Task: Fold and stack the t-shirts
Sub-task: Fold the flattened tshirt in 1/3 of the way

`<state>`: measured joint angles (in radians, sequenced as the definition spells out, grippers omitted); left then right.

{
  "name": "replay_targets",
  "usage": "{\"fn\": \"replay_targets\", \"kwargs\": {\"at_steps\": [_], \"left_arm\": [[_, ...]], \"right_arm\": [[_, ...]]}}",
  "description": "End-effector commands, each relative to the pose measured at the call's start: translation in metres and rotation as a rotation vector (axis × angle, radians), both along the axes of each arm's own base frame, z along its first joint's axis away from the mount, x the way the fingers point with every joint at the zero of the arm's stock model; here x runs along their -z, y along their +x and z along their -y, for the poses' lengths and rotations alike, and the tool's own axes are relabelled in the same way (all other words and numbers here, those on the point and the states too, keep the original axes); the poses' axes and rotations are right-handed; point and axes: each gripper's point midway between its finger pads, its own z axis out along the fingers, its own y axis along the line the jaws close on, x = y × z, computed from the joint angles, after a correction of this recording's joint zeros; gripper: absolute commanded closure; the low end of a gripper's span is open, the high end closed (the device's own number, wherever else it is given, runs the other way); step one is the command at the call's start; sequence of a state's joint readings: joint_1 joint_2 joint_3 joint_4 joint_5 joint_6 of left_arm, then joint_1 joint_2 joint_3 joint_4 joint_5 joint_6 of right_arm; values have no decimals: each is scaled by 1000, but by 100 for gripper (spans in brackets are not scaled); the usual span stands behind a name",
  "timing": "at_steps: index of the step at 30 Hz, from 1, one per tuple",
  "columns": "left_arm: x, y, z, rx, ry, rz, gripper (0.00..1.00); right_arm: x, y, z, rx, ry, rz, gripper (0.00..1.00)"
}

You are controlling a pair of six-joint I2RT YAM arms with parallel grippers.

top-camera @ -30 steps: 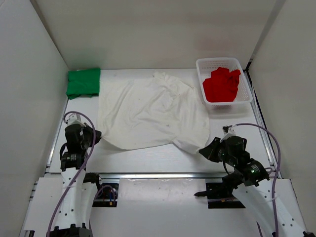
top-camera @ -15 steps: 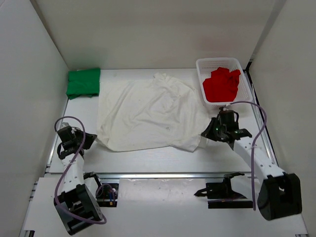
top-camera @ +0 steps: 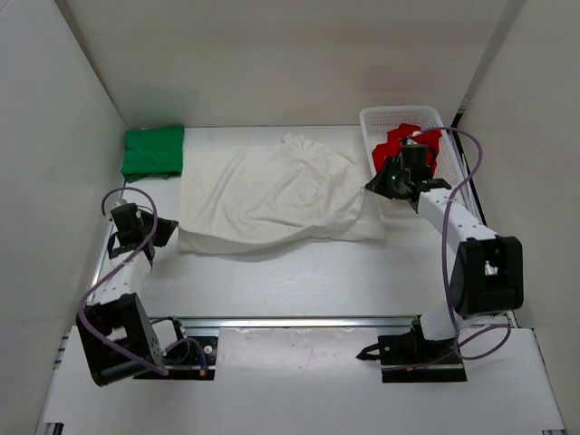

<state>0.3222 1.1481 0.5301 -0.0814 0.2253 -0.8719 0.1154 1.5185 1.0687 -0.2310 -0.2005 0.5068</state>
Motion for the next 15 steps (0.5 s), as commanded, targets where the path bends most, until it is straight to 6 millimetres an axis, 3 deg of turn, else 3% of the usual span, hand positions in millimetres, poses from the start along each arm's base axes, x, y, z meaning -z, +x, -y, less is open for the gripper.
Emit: {"fn": "replay_targets", "kwargs": {"at_steps": [1,2,4,8,10,12,13,15], "left_arm": [[-13,29,-17,-24,71,26,100],[-11,32,-16,-10,81,14,100],[-6,43,-25,-19,91,-11,100],[6,60,-25,8,107,-55,100],[10,68,-23,18,110,-67,100],[14,77,-24,25,124,-81,100],[10,82,-23,38,143,-77,100],[18,89,-21,60,162,-110,100]], "right_arm": [[-17,42,0,-15,-27,74,100],[-25,48,-7,-34,-30,91,100],[-13,59,-5,-36,-35,57,100],[-23,82,-10,-53,-45,99,100],[-8,90,-15,-66,-67,60,100],[-20,104,-14,-69,-69,79,100],[-9,106,-17,-71,-76,57,100],[-9,114,-17,-80,-86,51,100]]}}
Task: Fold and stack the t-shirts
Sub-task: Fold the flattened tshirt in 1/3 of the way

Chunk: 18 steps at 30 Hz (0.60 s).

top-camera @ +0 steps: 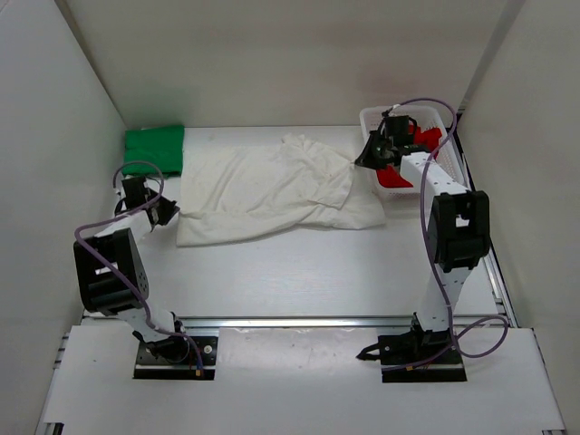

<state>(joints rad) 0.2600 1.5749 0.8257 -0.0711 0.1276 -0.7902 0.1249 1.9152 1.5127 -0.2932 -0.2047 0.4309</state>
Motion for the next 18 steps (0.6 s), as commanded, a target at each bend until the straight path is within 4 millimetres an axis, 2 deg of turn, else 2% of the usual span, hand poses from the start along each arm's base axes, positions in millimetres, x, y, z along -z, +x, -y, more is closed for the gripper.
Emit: {"fn": "replay_targets", "kwargs": {"at_steps": [1,3,4,6,8,10,11,12,13,14,15,16,17,18], "left_arm": [[-16,20,-5,30,73,21,100],[-14,22,-12,16,72,23,100],[-11,19,-14,10,69,16,98],[-15,22,-19,9,67,16,88],[-13,20,-20,27,58,-11,75],[-18,16,-20,31,50,3,69],[-13,7,-22,12,38,-11,66],[-17,-1,-26,-8,38,7,65],[-22,-10,-23,-11,45,29,65],[-22,-16,-27,-23,44,29,65],[-19,-30,-20,-24,27,27,67],[-20,-38,-13,-16,21,42,66],[-13,-53,-3,1,-5,33,66],[-13,-57,4,11,-21,42,65]], "right_arm": [[-8,16,-4,-28,-26,29,100],[-6,24,-2,-22,-21,23,100],[-12,28,-4,-24,-17,34,100],[-9,33,-5,-28,-23,19,100],[-11,34,-6,-35,-34,10,92],[-16,34,-6,-30,-30,8,83],[-25,33,-8,-32,-27,24,76],[-34,33,-6,-25,-16,36,71],[-42,29,-7,-24,-11,49,70],[-41,23,-8,-20,-1,41,67],[-61,21,-8,-21,19,83,67],[-70,12,-11,-20,49,109,66],[-53,-4,-11,-11,70,70,70],[-76,-11,-16,-19,101,145,79]]}}
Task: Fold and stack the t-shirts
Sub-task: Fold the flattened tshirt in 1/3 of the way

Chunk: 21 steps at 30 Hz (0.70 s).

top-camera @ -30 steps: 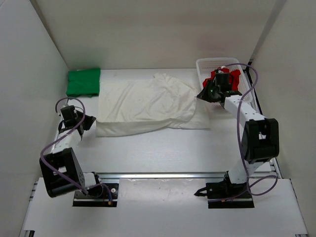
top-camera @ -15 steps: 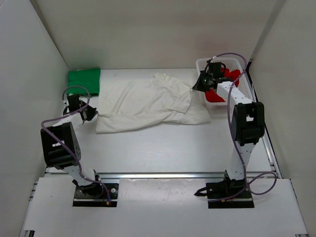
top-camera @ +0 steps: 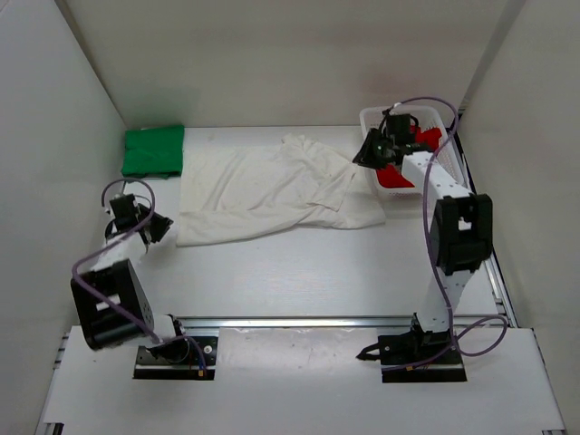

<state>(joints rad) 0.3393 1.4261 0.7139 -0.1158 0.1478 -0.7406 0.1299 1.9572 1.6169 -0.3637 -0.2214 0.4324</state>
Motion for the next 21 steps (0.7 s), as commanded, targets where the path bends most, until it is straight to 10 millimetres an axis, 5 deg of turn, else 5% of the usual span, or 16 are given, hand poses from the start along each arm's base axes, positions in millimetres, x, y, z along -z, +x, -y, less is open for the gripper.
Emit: {"fn": "replay_targets", "kwargs": {"at_steps": [1,2,3,5,10,17,21], "left_arm": [[-4,-30,27,49,-47,53,65],[-5,-37,28,46,-30,61,62],[6,-49,29,33,-30,36,58],[15,-65,27,3,-36,35,55],[27,-69,35,-8,-57,16,52],[44,-49,44,-15,-142,7,51],[44,-38,44,-8,-138,12,66]], "right_arm": [[-61,-41,-12,3,114,148,84],[-42,-55,-13,13,136,124,94],[-61,-62,-20,-3,164,193,100],[-39,-94,-28,-16,187,168,100],[-33,-137,-31,-30,210,215,92],[28,-162,31,138,205,152,74],[56,-163,49,200,165,107,61]]}}
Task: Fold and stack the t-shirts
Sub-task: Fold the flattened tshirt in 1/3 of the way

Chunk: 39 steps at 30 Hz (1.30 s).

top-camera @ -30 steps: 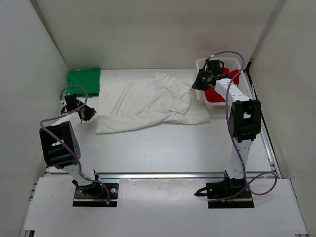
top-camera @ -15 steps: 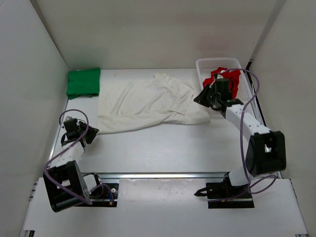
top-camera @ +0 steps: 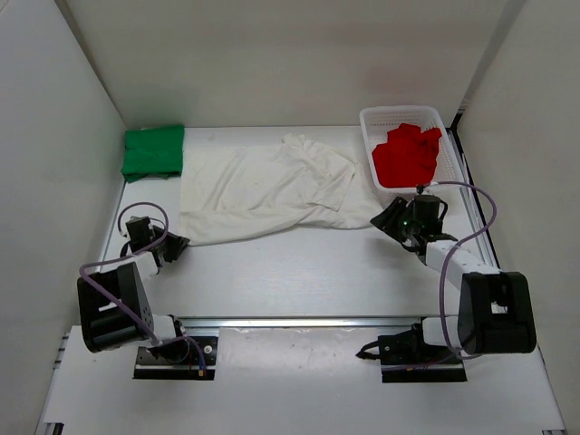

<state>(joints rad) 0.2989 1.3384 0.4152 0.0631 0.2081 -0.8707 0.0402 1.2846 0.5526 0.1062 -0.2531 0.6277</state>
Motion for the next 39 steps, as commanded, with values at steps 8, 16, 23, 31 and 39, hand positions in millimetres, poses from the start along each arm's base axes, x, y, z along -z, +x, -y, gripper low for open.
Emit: {"fn": "replay_targets", "kwargs": {"at_steps": [8,16,23,31,39], "left_arm": [[-3,29,-5,10,0,42,92],[-3,43,-4,25,0,43,100],[-9,49,-7,36,34,31,100],[-29,16,-24,27,60,28,100],[-35,-39,-37,21,234,-33,100]], "right_arm": [[21,35,31,129,-10,6,54],[43,53,36,169,-31,-59,64],[45,59,36,194,-14,-70,100],[32,-11,40,223,61,-40,100],[25,-80,35,230,108,-27,100]]}}
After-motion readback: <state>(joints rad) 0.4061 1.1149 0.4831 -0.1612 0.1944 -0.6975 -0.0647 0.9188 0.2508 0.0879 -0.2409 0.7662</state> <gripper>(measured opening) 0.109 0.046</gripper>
